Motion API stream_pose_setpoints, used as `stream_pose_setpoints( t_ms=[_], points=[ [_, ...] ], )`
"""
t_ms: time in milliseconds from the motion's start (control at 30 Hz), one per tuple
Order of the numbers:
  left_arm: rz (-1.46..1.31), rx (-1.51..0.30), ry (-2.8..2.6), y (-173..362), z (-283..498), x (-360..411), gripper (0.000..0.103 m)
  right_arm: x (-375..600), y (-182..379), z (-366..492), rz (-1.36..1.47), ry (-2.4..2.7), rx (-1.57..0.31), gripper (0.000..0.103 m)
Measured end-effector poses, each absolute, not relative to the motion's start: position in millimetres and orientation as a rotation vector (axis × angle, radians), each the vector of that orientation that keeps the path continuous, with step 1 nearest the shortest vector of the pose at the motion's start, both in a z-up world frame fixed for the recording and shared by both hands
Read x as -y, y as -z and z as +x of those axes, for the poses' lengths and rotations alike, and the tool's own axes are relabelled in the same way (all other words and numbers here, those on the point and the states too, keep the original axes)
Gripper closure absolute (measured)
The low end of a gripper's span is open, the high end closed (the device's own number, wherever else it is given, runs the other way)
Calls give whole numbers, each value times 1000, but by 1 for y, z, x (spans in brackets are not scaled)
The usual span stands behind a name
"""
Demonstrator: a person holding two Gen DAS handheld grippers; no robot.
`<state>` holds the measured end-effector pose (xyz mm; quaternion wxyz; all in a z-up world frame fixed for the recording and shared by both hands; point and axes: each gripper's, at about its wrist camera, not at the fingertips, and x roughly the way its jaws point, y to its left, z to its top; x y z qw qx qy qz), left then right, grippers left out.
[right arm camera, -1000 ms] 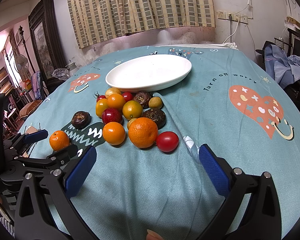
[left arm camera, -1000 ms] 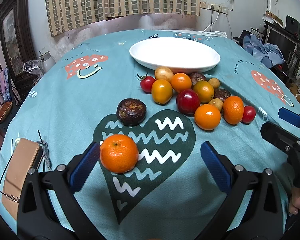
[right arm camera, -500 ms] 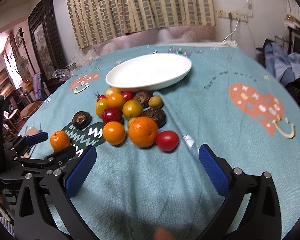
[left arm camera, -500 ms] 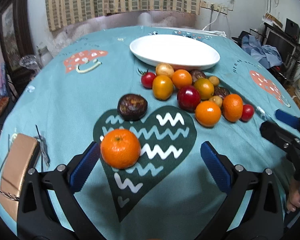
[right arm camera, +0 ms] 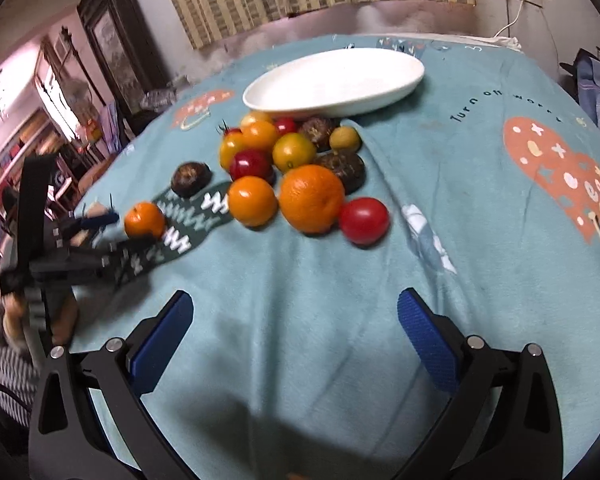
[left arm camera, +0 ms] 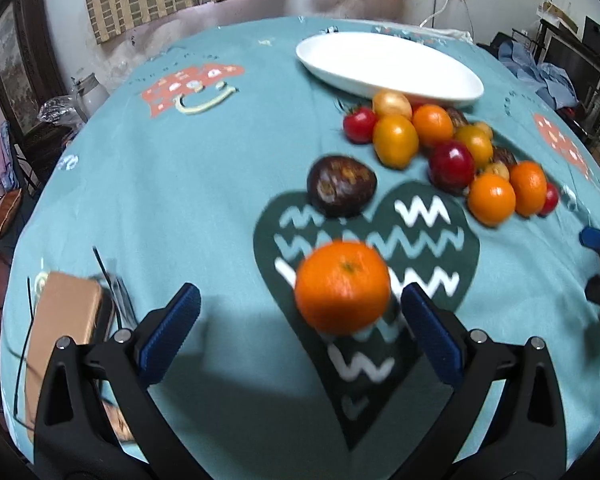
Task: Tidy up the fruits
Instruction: 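Grasp the mandarin with the left tool while the right tool grasps a red cherry tomato, both onto the plate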
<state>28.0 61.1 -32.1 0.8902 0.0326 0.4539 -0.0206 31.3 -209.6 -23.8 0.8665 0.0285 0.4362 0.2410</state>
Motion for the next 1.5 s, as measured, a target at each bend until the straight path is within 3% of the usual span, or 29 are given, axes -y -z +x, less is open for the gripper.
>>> stream_pose_setpoints(
  t_ms=[100, 167, 267, 367, 500, 533, 567, 633, 900, 967, 1033, 1200, 1267, 1300, 1500],
  points=[
    [46, -943, 79, 34, 31, -58, 4, 213, 23, 34, 36, -472, -892, 1],
    [53, -950, 85, 35, 32, -56, 14, 214, 24, 37, 33, -469, -898, 1],
    [45, -933, 100, 31, 31, -56, 18, 210, 27, 42, 13, -474, -918, 1],
    [38, -955, 130, 34, 33, -54, 47, 210, 24, 48, 15, -466, -906, 1],
    [39, -953, 144, 33, 33, -53, 56, 210, 22, 51, -1, -463, -884, 1],
    [38, -951, 146, 33, 32, -53, 57, 210, 22, 51, -7, -461, -879, 4],
    [34, -949, 147, 33, 32, -53, 57, 210, 22, 51, -14, -460, -875, 15],
    [27, -945, 148, 32, 32, -54, 57, 209, 24, 53, -21, -475, -886, 26],
    [15, -941, 155, 31, 31, -57, 57, 205, 26, 67, -87, -442, -880, 37],
    [15, -944, 155, 30, 31, -57, 57, 203, 29, 74, -102, -441, -895, 53],
    [16, -944, 155, 31, 31, -57, 57, 202, 33, 83, -100, -451, -922, 57],
    [28, -949, 156, 32, 33, -55, 57, 204, 37, 91, -87, -477, -945, 59],
    [25, -948, 157, 32, 32, -55, 57, 207, 35, 91, -71, -485, -940, 71],
    [20, -945, 158, 31, 32, -55, 57, 210, 34, 90, -57, -485, -935, 72],
    [-2, -918, 177, 19, 36, -53, 57, 225, 17, 80, 16, -493, -880, 72]
  ],
)
